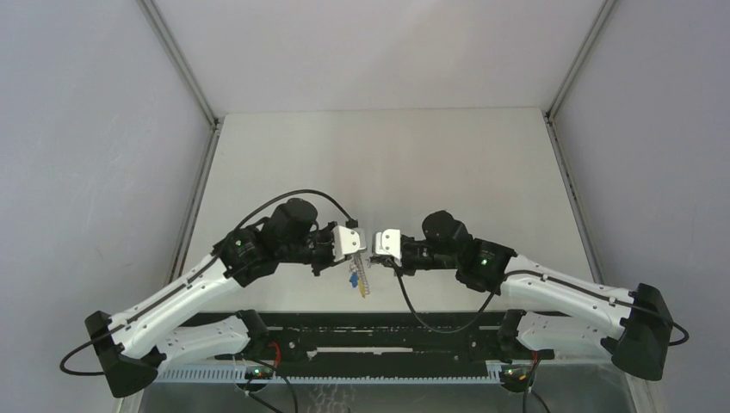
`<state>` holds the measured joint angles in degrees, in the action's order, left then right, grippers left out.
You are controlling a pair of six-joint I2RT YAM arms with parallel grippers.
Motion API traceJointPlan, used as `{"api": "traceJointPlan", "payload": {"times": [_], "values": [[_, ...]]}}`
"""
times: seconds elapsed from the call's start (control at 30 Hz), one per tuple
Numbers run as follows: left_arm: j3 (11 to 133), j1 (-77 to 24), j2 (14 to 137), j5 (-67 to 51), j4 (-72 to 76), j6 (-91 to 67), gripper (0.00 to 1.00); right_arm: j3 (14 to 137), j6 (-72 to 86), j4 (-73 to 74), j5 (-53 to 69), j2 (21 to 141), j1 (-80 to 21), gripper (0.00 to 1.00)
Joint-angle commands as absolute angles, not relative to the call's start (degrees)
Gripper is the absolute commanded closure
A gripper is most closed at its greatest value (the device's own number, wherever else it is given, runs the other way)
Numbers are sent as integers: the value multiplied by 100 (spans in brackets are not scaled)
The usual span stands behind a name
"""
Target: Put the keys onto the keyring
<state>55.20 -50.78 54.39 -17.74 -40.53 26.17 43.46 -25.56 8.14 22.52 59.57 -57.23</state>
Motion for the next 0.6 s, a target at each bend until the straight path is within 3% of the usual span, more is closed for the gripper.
{"api": "traceJointPlan", "payload": {"times": [0.0,0.57], "values": [[5635,-5098,5283,-1822,-3617,2742,100,4491,-2986,350,2179,5813,-5929,100],[5287,-5089,5052,-1856,-3401,2759,100,4491,-3126,107,1467,5913,-6117,100]]}}
